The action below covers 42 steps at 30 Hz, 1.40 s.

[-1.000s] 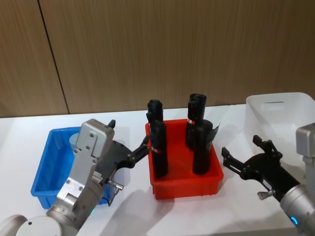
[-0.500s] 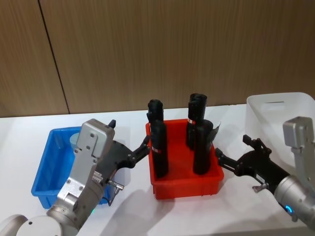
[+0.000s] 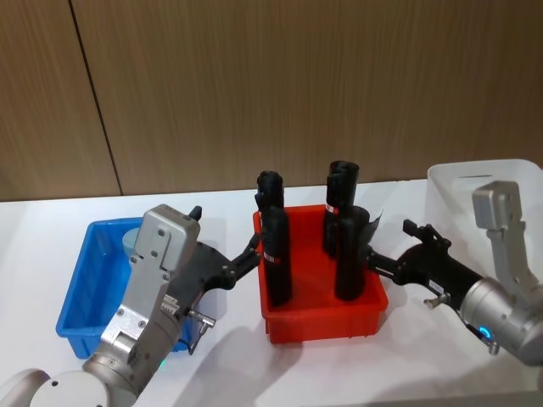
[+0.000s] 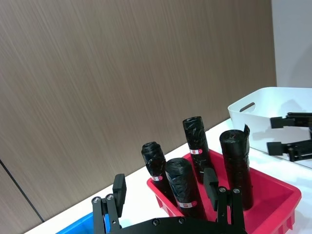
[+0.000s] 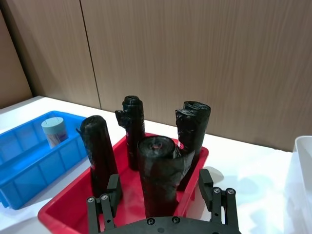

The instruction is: Pick the cotton swabs from the blue box and place them into the white box.

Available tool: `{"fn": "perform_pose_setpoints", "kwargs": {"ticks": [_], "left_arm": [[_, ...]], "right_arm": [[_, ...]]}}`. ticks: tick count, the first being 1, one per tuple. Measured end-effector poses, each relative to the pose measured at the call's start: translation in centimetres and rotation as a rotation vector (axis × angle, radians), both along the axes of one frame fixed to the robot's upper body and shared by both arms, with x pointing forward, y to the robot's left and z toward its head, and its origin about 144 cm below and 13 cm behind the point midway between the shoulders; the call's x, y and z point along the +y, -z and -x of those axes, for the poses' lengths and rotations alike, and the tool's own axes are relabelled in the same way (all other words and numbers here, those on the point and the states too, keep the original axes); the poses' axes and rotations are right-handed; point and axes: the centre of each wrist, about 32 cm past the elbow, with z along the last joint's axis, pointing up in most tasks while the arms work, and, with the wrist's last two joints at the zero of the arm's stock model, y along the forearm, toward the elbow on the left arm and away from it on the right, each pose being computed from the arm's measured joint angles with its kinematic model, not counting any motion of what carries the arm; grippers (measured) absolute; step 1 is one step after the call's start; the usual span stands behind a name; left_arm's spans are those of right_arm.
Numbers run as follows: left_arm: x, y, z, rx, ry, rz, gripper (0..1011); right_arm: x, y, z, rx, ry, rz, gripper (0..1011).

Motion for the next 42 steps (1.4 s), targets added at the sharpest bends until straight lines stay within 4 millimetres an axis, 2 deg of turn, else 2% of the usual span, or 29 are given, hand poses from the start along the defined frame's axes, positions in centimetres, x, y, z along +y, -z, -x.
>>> {"fn": "perform_pose_setpoints", "kwargs": {"ticks": [13, 42], "left_arm": [[0.0, 0.0, 0.0, 0.000, 0.000, 0.000, 1004], [0.0, 0.0, 0.0, 0.000, 0.000, 0.000, 1004]], "right_arm": [[0.1, 0.0, -3.2, 0.016, -0.041, -0.015, 1001], [0.1, 0.5, -6.2, 0.032, -0.074, -0.012, 1002]]}}
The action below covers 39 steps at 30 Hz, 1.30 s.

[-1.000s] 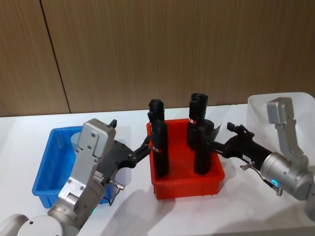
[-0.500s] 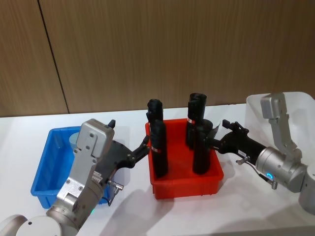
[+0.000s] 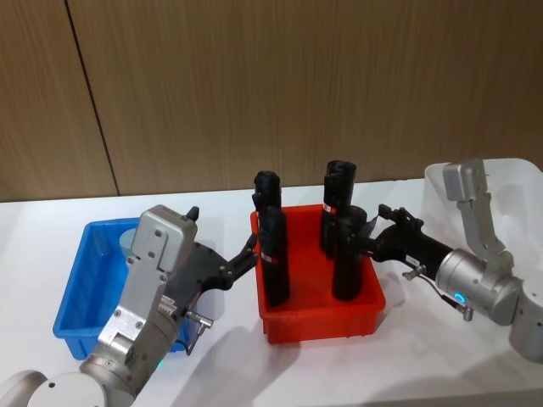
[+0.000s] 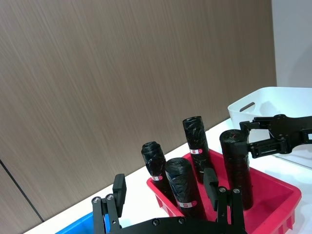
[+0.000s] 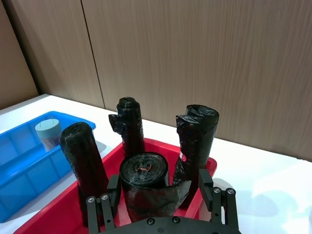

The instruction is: Pick the cotton swabs from the blue box and place them into the white box.

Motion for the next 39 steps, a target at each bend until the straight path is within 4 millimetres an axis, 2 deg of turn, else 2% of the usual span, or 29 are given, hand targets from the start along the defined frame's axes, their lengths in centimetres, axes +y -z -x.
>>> {"fn": "perform_pose_setpoints", "kwargs": {"ticks": [16, 22, 23, 24, 30, 31, 39], "left_arm": [[0.0, 0.0, 0.0, 0.000, 0.000, 0.000, 1004], [0.0, 0.0, 0.0, 0.000, 0.000, 0.000, 1004], [0.0, 0.0, 0.0, 0.000, 0.000, 0.000, 1004], [0.0, 0.0, 0.0, 0.000, 0.000, 0.000, 1004], [0.0, 0.0, 0.0, 0.000, 0.000, 0.000, 1004], [0.0, 0.0, 0.0, 0.000, 0.000, 0.000, 1004], [0.0, 0.0, 0.0, 0.000, 0.000, 0.000, 1004]], "right_arm": [[0.6, 0.3, -1.7, 0.003, -0.021, 0.000, 997], [0.9, 0.5, -2.4, 0.008, -0.037, -0.003, 838], [0.9, 0.5, -2.4, 0.008, -0.039, -0.003, 838], [1.0, 0.6, -2.6, 0.010, -0.042, -0.003, 785], [1.3, 0.7, -3.0, 0.014, -0.057, -0.002, 633], [1.3, 0.7, -3.1, 0.015, -0.062, -0.001, 577], [1.6, 0.5, -3.3, 0.006, -0.078, 0.001, 542]]}}
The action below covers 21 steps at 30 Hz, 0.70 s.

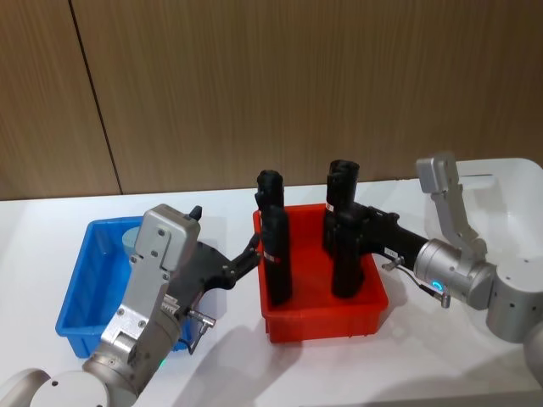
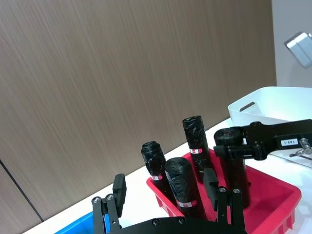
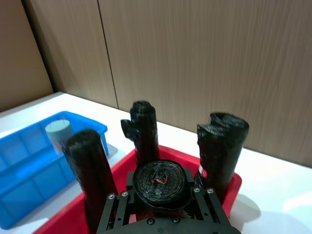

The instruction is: Pick the cotton swabs from the blue box and place them into the white box.

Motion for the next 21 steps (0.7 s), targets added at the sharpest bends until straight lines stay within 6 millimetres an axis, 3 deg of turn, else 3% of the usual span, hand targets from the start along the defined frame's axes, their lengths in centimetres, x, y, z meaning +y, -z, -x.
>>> {"fn": "perform_pose_setpoints", "kwargs": {"ticks": [7, 21], "left_arm": [[0.0, 0.0, 0.0, 0.000, 0.000, 0.000, 1004], [0.0, 0.0, 0.0, 0.000, 0.000, 0.000, 1004]], "right_arm": [[0.2, -1.3, 0.4, -0.038, -0.003, -0.013, 542], [-0.2, -6.0, 2.8, -0.159, 0.043, -0.035, 542]]}}
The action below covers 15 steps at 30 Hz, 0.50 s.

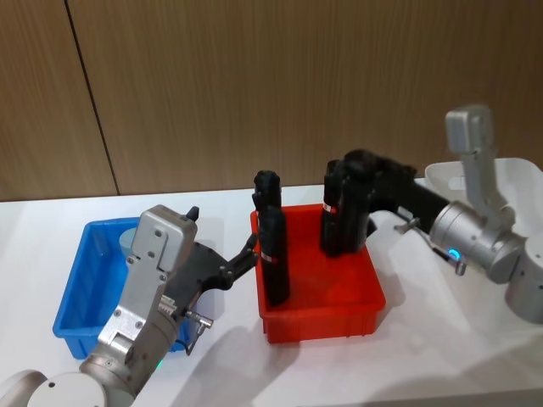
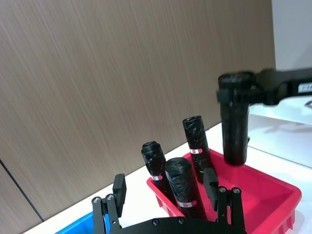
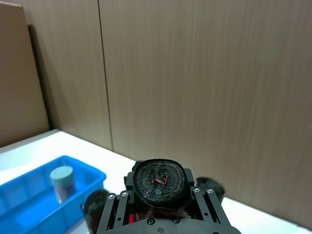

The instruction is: Pick the cotton swabs from the blue box and place them into the white box.

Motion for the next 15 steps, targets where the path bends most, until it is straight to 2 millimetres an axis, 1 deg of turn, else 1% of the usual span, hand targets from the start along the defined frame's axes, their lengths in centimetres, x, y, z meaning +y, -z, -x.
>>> {"fn": "perform_pose_setpoints", "kwargs": {"ticks": [5, 6, 8, 12, 15], "left_arm": [[0.0, 0.0, 0.0, 0.000, 0.000, 0.000, 1004], [0.0, 0.0, 0.0, 0.000, 0.000, 0.000, 1004], [0.0, 0.0, 0.0, 0.000, 0.000, 0.000, 1004], [0.0, 0.0, 0.0, 0.000, 0.000, 0.000, 1004], [0.0, 0.0, 0.0, 0.000, 0.000, 0.000, 1004]], "right_arm": [[-0.8, -1.9, 1.3, -0.045, 0.056, 0.003, 542], [-0.8, -1.9, 1.3, -0.045, 0.056, 0.003, 542], [-1.3, -2.8, 1.9, -0.067, 0.090, 0.005, 542], [-1.9, -3.4, 2.6, -0.083, 0.127, 0.010, 542], [-2.7, -4.3, 3.3, -0.107, 0.178, 0.019, 542]]}}
